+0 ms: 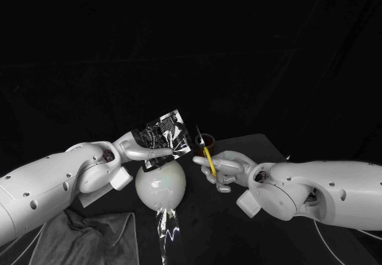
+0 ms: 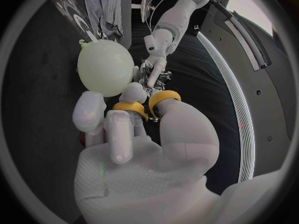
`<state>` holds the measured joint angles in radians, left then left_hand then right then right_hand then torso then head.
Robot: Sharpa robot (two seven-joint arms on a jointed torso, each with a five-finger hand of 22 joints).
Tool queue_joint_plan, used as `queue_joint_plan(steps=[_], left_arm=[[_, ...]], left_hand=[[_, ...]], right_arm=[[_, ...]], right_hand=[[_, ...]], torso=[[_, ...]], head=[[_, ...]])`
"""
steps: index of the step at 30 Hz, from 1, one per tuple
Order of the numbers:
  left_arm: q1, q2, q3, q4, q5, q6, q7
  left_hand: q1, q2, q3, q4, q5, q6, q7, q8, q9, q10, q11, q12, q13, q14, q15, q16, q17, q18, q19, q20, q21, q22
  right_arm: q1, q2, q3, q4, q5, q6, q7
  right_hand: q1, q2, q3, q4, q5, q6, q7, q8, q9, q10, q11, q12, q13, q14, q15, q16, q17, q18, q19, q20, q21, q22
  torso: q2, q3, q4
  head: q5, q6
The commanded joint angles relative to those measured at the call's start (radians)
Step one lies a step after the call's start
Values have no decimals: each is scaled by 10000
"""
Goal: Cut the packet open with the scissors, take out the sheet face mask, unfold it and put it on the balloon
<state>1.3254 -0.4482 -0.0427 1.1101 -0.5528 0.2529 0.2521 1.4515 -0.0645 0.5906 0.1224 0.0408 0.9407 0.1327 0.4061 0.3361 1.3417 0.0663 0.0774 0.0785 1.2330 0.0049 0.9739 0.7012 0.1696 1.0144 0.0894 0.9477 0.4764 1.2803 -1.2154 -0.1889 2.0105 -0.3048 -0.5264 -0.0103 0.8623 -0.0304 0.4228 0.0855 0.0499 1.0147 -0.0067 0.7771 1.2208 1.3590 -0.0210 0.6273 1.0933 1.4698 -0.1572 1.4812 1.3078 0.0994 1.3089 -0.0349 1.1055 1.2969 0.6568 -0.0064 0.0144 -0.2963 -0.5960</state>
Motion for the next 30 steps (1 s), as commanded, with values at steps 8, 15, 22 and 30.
queue_joint_plan(steps=[8, 15, 22, 30], left_arm=[[11, 14, 11, 3, 11, 245, 2], [11, 3, 11, 7, -43, 267, -23], [11, 11, 11, 13, -80, 289, -38], [11, 14, 11, 2, -100, 304, -54]], left_hand=[[35, 96, 1, -86, 69, -12, 73, 32, 1235, 23, 5, -25, 11, -14, -77, -36, -17, 127, -72, 3, 33, 18], [35, 96, 1, -86, 69, -12, 73, 32, 1235, 23, 5, -25, 11, -14, -77, -36, -17, 127, -72, 3, 33, 18], [35, 96, 1, -86, 69, -12, 73, 32, 1235, 23, 5, -25, 11, -14, -77, -36, -17, 127, -72, 3, 33, 18], [35, 96, 1, -86, 69, -12, 73, 32, 1235, 23, 5, -25, 11, -14, -77, -36, -17, 127, -72, 3, 33, 18]], right_arm=[[3, -250, 6, 390, -842, -717, 222], [3, -276, 6, 493, -1041, -389, 140], [3, -248, 6, 519, -1181, -170, 0], [4, -217, 6, 562, -1178, 141, -222]], right_hand=[[419, -1598, -879, 65, -14, -854, 438, -3377, -2221, 1742, -183, 6860, 3060, 701, 590, 64, 1100, -15, 53, 404, 79, 48], [399, -1753, -1687, 520, -15, -1484, 779, -4436, -2714, 1536, 131, 5744, 2383, 603, 847, -148, 746, 81, -207, 667, -365, -188], [606, -1647, -3047, 1225, -32, -1859, 1086, -5333, -3136, 1016, 365, 2737, 466, 314, 1071, -881, -285, 328, -864, 934, -1560, -882], [1033, -1784, -6377, 2155, 9, -2157, 1370, -6193, -3592, 128, 636, -1983, -2675, -99, 1310, -1869, -1479, 587, -1629, 1171, -3101, -1817]], torso=[[2, 12, -6], [7, 6, -9], [4, 8, 2], [2, 12, -2]], head=[[61, 24], [67, 26], [87, 14], [139, 28]])
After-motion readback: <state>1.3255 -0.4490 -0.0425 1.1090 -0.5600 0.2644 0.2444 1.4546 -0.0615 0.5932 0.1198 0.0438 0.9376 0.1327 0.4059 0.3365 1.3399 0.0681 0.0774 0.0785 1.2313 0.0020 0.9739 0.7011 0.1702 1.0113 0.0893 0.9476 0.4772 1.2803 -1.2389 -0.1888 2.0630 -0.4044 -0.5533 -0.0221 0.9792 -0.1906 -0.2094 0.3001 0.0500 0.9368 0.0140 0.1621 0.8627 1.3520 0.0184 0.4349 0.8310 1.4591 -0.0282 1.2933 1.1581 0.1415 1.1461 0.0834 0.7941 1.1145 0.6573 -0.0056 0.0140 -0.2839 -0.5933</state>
